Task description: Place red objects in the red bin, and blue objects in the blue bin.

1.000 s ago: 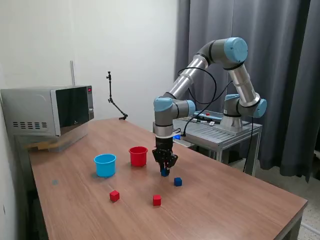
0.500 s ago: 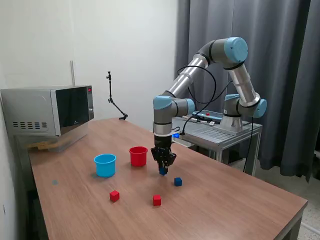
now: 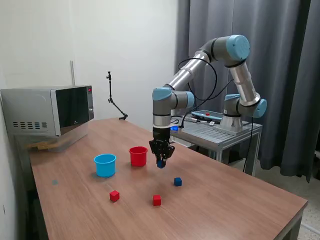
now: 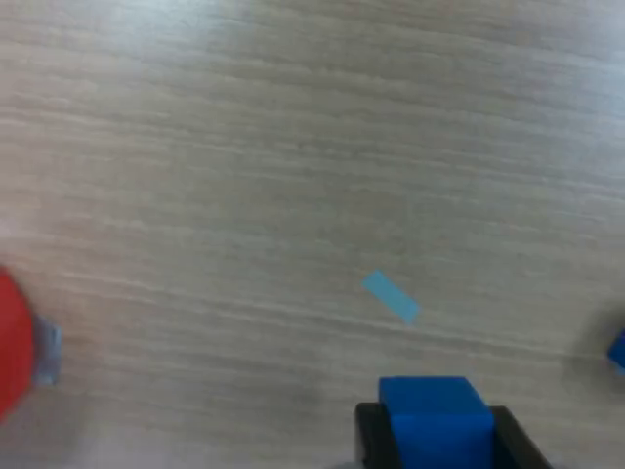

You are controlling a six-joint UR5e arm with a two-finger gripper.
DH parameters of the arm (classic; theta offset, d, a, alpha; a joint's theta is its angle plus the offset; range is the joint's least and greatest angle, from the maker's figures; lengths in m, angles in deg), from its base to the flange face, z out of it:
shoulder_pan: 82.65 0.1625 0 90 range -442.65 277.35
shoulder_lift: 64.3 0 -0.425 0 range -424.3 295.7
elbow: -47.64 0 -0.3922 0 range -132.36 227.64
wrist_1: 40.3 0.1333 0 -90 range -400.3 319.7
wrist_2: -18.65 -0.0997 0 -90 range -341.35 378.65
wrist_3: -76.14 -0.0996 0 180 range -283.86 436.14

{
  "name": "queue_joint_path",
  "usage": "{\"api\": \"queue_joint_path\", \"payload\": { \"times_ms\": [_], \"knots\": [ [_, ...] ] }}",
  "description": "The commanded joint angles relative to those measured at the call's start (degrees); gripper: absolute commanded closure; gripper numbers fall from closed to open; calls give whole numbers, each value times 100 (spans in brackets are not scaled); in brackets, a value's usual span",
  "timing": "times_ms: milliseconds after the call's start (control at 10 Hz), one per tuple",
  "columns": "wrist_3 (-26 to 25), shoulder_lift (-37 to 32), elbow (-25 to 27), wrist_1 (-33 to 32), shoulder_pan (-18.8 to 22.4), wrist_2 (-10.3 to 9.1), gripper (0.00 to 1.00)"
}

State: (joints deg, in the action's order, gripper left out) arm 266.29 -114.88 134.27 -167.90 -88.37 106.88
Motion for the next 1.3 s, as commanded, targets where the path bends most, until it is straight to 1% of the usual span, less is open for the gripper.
{"api": "queue_joint_path", "payload": {
  "times_ms": [0,100,200,500,600,700,800,1000,1200],
  "knots": [
    [-21,-137,-137,138,-9,2,100],
    [-22,-198,-208,365,-9,19,100],
    [-39,-260,-252,446,-17,28,100],
    [-293,-322,-471,455,-26,20,100],
    [-346,-322,-602,499,-52,37,100],
    [-469,-322,-760,743,-70,55,100],
    [-487,-331,-927,902,-140,55,100],
    [-487,-331,-1183,965,-202,81,100],
    [-496,-313,-1394,1271,-228,99,100]
  ]
}}
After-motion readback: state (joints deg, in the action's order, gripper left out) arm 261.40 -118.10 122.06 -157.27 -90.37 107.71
